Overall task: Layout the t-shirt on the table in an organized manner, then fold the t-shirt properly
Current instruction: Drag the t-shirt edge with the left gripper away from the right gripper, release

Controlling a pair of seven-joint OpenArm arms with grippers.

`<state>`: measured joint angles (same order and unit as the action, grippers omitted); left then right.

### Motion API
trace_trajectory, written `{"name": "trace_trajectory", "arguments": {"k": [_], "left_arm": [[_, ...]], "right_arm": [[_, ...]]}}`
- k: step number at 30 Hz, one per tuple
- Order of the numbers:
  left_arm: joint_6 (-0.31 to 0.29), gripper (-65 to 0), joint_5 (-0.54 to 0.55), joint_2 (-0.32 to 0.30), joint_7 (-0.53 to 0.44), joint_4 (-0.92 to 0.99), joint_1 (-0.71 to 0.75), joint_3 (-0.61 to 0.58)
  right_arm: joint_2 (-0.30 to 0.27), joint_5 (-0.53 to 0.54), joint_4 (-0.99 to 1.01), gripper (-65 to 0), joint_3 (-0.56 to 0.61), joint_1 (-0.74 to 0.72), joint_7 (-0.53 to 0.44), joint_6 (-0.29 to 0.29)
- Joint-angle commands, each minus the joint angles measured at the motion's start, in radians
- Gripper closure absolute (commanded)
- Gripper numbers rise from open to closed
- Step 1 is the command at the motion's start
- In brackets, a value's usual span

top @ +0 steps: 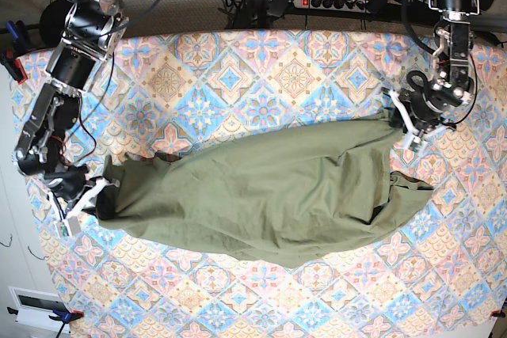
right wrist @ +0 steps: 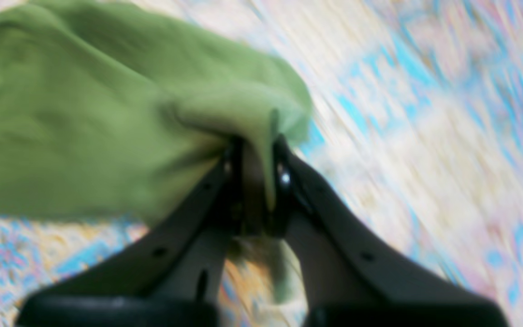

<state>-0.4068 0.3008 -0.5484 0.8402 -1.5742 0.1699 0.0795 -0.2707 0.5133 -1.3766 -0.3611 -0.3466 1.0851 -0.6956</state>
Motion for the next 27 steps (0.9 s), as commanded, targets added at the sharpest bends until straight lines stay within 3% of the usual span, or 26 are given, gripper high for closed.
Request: {"name": "trace_trajectory", "arguments": {"k": [1, 8, 19, 24, 27], "left_arm": [[0.009, -19.6, -0.018, -0.023, -0.025, -0.015, -0.008, -0.002], [0.009, -19.9, -0.039, -0.031, -0.032, -0.015, 0.001, -0.008], [0.009, -19.9, -0.039, -0.052, -0.038, -0.019, 0.118, 0.030], [0.009, -14.7, -0.039, -0.054, -0.038, -0.064, 0.184, 0.033], [0.007, -13.7, -0.032, -0.052, -0.037, -0.151, 0.260, 0.108]], "right_arm": [[-0.019, 0.018, -0.022, -0.7, -0.006, -0.024, -0.021, -0.003], [-0.035, 0.014, -0.022, -0.7, -0.056, -0.024, -0.019, -0.003], [-0.068, -0.138, -0.022, -0.7, -0.065, -0.024, -0.026, -0.003], [-0.069, -0.178, -0.022, -0.7, -0.065, -0.024, -0.026, -0.003], [-0.069, -0.180, -0.022, -0.7, -0.065, -0.022, -0.026, -0.003]]}}
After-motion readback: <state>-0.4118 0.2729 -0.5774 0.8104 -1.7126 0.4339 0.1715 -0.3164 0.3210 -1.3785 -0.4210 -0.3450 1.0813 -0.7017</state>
